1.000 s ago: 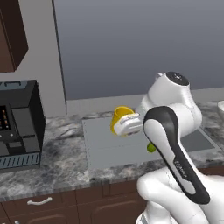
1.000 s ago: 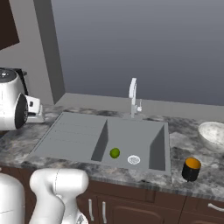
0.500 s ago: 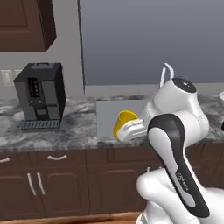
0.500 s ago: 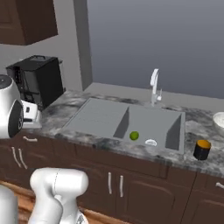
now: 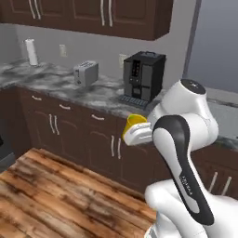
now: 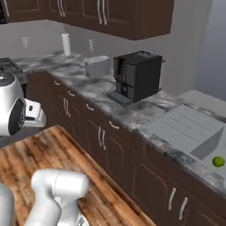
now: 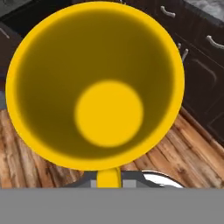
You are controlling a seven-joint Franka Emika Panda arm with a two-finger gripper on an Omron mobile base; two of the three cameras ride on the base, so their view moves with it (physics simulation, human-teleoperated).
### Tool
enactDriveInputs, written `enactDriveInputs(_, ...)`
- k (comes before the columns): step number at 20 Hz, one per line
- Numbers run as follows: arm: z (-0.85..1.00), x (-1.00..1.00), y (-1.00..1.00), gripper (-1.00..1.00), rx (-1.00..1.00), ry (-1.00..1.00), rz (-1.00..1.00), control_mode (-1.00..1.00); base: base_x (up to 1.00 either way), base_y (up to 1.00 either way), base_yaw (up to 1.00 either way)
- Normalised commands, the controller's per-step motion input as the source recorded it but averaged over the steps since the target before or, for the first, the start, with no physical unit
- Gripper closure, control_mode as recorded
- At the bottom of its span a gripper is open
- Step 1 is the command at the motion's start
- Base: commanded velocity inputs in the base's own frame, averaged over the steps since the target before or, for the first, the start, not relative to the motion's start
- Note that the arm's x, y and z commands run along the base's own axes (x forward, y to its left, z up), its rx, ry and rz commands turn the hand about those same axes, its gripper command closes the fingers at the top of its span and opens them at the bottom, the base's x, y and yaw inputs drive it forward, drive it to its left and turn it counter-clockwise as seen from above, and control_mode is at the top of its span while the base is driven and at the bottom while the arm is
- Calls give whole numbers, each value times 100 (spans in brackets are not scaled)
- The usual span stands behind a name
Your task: Clear the mugs and bowl far away from the sink.
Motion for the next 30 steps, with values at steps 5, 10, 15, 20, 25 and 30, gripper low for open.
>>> enactDriveInputs(5, 0, 0, 0, 100, 0, 0, 0, 100, -43, 0, 100)
enactDriveInputs(10, 0, 0, 0, 100, 0, 0, 0, 100, -41, 0, 100)
enactDriveInputs(15, 0, 0, 0, 100, 0, 0, 0, 100, -42, 1, 100)
enactDriveInputs(20, 0, 0, 0, 100, 0, 0, 0, 100, -39, 13, 99)
enactDriveInputs(25, 0, 0, 0, 100, 0, 0, 0, 100, -22, 27, 92)
enactDriveInputs(30, 0, 0, 0, 100, 0, 0, 0, 100, 0, 55, 76)
